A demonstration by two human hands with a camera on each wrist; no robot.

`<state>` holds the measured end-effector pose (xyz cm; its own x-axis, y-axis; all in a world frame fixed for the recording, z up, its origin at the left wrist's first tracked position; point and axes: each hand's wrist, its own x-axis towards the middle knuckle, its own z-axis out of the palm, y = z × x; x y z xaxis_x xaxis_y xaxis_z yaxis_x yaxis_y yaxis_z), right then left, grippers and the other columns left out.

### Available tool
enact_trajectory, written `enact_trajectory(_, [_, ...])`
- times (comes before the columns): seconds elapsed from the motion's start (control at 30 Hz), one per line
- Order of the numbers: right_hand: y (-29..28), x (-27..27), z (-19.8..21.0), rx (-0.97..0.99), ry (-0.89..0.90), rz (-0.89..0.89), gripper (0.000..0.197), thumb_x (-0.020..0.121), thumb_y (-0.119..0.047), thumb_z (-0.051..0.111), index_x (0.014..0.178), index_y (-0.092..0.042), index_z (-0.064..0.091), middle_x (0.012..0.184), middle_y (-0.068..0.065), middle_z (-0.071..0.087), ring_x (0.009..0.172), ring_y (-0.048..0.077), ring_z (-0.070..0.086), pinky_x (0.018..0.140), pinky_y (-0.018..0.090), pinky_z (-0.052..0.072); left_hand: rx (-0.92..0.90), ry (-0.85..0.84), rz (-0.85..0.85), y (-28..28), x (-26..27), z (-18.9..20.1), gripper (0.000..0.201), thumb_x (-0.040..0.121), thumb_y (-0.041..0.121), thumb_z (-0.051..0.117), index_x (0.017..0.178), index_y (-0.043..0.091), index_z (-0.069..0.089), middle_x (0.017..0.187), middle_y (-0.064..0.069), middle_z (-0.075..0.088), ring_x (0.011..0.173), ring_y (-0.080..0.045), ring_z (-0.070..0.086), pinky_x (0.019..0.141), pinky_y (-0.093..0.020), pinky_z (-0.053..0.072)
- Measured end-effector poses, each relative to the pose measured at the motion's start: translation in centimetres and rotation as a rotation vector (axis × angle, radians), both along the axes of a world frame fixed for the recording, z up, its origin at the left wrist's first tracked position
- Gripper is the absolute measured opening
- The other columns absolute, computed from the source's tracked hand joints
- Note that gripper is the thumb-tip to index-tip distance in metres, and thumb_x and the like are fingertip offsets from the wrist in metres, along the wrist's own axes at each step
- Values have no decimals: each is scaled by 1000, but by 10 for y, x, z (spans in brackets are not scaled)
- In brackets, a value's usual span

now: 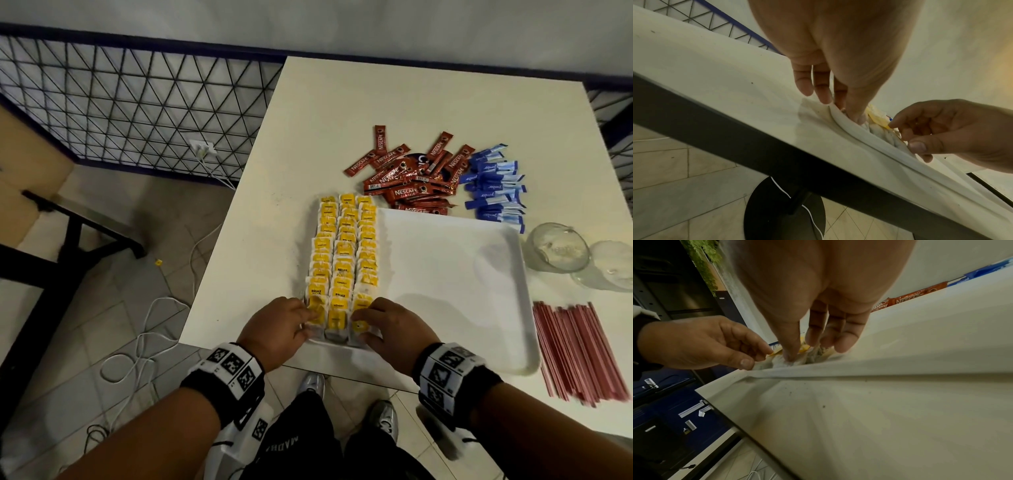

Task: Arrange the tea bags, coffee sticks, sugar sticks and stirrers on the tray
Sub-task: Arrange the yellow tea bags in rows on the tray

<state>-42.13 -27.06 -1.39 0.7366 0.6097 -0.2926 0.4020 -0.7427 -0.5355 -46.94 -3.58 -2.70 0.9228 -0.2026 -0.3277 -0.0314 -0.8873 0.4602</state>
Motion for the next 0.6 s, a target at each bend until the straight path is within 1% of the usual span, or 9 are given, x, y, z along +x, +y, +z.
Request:
enact_trajectory(0.1, [1,0,1,-43,20,-20,35,89,-26,61,123,-27,60,116,1,57,99,25,59,80,31,47,-8,-24,6,-1,-2,3,56,83,58,40,115,23,70,112,1,64,107,-21,56,91,-28,43])
enact_trajectory(0.13, [1,0,1,-49,25,-24,35,89,-27,60,124,-27,60,117,0,56,100,25,58,80,31,47,-22,-40,13,-1,-2,2,59,81,59,37,112,23,72,108,0,65,104,-22,57,89,-29,45])
enact_trajectory(0.2, [2,0,1,-60,40,-32,36,89,-28,60,124,-28,59,118,0,55,101,25,58,81,32,48,-23,-58,13,-2,-2,3,49,84,52,45,110,22,73,106,0,64,102,-23,59,88,-29,47])
enact_trajectory(0.27, [4,0,1,-71,48,-32,36,89,-29,60,125,-28,59,120,-1,54,102,24,58,83,31,47,-3,-24,7,-3,-1,2,35,89,41,56,117,26,69,114,2,60,110,-19,54,92,-26,43])
enact_trajectory(0.3, [4,1,1,-75,50,-35,36,89,-29,60,125,-28,59,120,-1,54,102,23,58,83,30,47,-1,-16,9,-2,-1,1,33,90,39,58,120,27,67,117,3,59,113,-17,52,94,-25,41])
enact_trajectory(0.37, [4,1,1,-80,54,-29,36,89,-30,59,125,-27,59,121,0,53,102,23,58,83,30,46,-11,-14,11,-1,0,-1,34,91,39,58,122,27,65,118,4,58,114,-16,51,95,-24,40])
enact_trajectory(0.43, [5,1,0,-91,54,-24,36,89,-31,59,125,-28,59,121,-1,53,103,23,57,83,30,47,-16,6,-3,-2,1,2,40,88,47,53,120,26,66,115,3,60,112,-17,53,94,-26,42])
enact_trajectory(0.53, [5,0,3,-75,51,-40,36,87,-33,60,123,-29,60,119,-2,54,101,22,58,82,31,49,-103,-65,26,-5,3,13,55,77,59,38,99,23,73,94,3,65,90,-17,60,79,-32,50])
enact_trajectory(0.6, [0,-3,8,-39,39,-50,35,85,-37,60,119,-29,62,113,-4,55,91,18,59,78,29,49,-157,-114,63,-5,12,27,49,74,59,40,87,23,72,82,5,63,72,-8,55,69,-28,49])
